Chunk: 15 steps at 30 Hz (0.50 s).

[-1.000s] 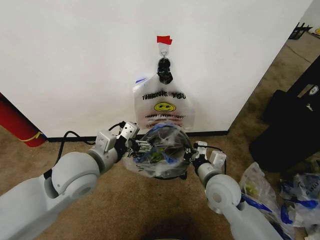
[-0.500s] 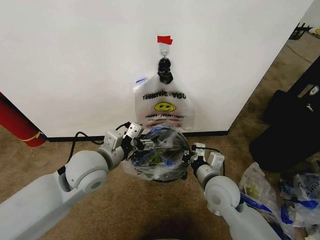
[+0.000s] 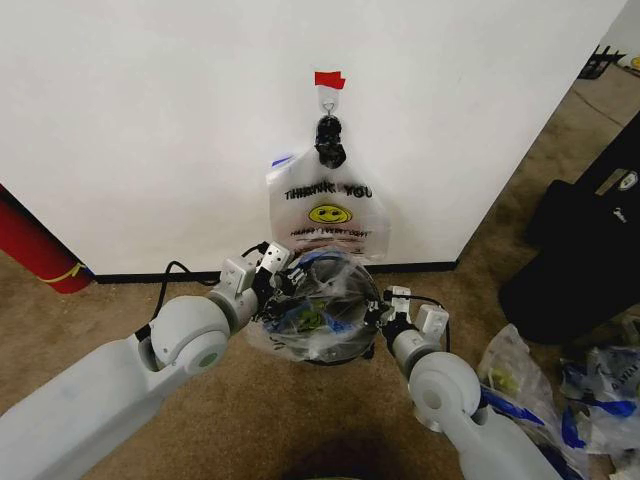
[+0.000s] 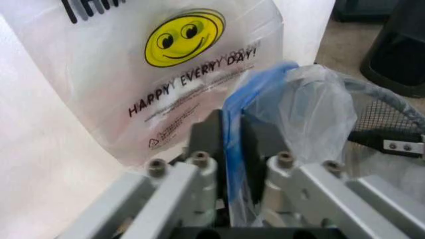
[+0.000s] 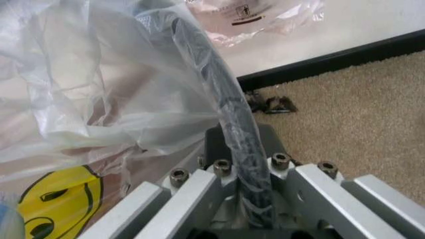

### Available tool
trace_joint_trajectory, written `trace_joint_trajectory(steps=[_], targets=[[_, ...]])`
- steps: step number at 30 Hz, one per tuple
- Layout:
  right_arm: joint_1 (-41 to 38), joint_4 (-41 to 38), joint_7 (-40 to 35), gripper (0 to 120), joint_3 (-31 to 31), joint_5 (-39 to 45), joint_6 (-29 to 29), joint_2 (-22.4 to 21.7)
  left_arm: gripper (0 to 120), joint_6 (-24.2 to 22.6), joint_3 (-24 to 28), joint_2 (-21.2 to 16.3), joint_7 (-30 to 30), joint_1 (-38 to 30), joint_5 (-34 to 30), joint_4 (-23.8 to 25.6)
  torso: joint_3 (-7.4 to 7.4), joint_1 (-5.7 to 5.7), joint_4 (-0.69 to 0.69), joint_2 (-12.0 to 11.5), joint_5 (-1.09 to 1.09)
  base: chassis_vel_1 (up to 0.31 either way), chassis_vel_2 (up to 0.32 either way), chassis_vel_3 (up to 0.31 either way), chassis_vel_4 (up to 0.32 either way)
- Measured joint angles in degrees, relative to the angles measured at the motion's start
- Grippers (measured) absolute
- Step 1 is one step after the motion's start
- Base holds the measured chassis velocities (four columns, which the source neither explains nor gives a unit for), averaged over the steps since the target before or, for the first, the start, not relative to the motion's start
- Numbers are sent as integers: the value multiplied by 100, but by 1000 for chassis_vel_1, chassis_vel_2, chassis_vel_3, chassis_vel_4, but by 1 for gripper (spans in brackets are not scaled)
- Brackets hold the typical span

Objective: Pick up the garbage bag from the wall and place it over the trash bin.

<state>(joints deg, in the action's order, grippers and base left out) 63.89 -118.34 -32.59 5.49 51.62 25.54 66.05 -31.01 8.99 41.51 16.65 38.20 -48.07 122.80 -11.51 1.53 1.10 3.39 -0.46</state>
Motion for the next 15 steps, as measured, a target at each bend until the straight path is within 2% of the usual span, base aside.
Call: trace_joint_trajectory(steps=[1,3,8,15], targets=[[0,0,0,0,0,0,0,0,10,0,0,0,0,0,0,0,0,0,0,0,0,0,0,0,0],[-7,0,-2,0,-4,8,0,-2,0,8,14,-1,3,0,-8,0,0,0,0,0,0,0,0,0,0],[-7,0,6,0,-18,12,-1,13,0,15,22,29,9,-70,-81,-63,0,0,-1,0,0,0,0,0,0],[182,-59,373,0,23,-128,-196,-99,0,-26,72,91,43,-477,-615,-762,0,0,2,0,0,0,0,0,0]])
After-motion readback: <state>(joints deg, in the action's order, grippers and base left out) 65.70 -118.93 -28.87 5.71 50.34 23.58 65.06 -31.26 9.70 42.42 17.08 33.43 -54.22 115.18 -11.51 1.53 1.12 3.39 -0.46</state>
